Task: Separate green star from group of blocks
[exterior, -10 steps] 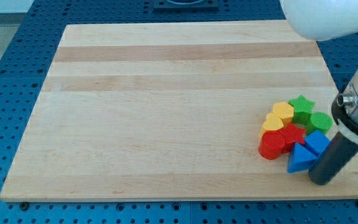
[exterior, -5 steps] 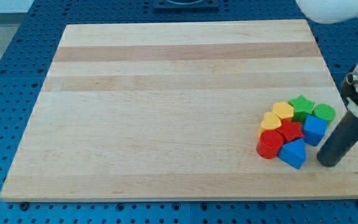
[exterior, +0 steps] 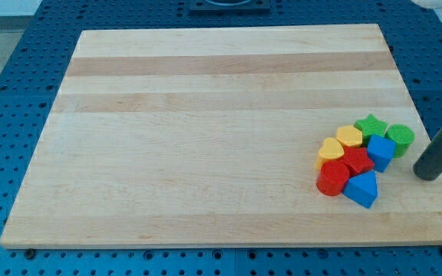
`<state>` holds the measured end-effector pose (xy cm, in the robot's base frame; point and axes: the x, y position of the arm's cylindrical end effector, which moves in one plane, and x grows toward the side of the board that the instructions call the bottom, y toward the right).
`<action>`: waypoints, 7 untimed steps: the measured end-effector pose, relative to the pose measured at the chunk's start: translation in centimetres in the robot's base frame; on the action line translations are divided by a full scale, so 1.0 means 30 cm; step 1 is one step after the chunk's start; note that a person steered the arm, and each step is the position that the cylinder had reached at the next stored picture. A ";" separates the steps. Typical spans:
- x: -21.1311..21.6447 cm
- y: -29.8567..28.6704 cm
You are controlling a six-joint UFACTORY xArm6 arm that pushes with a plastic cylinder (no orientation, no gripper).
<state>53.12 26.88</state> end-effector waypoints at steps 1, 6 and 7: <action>-0.101 -0.018; -0.259 -0.160; -0.296 -0.211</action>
<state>44.24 20.56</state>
